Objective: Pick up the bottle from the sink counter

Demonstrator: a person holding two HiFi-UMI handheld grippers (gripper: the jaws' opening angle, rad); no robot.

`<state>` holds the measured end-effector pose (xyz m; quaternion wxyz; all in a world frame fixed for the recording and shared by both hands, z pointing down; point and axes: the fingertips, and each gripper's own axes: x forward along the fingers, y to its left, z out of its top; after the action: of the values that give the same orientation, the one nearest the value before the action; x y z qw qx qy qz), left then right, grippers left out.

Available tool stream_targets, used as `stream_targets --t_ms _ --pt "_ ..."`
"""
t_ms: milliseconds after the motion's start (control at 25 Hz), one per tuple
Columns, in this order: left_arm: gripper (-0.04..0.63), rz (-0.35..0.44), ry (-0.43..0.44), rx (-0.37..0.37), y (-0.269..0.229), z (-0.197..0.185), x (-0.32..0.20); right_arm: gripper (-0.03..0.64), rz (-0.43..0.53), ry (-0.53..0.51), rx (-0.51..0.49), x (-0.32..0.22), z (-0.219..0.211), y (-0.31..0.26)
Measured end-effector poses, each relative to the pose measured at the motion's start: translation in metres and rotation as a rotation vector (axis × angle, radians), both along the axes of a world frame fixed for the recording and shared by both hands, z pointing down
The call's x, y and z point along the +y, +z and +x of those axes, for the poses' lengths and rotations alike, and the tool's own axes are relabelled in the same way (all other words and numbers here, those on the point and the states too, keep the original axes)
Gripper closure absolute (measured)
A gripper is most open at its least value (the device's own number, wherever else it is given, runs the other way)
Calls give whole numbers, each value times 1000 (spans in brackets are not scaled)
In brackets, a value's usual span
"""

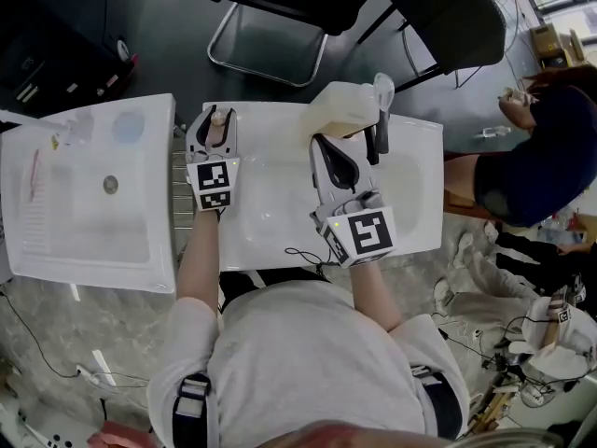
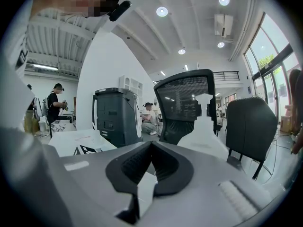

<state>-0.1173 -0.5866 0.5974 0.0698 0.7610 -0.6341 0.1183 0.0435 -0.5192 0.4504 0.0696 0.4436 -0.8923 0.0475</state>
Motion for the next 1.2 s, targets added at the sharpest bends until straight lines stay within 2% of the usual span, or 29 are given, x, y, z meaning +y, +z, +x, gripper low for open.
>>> stream_targets --t_ms 320,480,760,1200 --pt "460 -14 20 -3 -15 1 17 606 7 16 -26 4 0 -8" --pt "460 -11 45 30 -33 0 27 606 17 25 -38 8 -2 -14" --pt "460 44 77 42 -81 4 51 606 42 49 -47 21 0 -23" --pt "460 85 115 68 -146 -4 96 606 94 111 -65 51 1 -48"
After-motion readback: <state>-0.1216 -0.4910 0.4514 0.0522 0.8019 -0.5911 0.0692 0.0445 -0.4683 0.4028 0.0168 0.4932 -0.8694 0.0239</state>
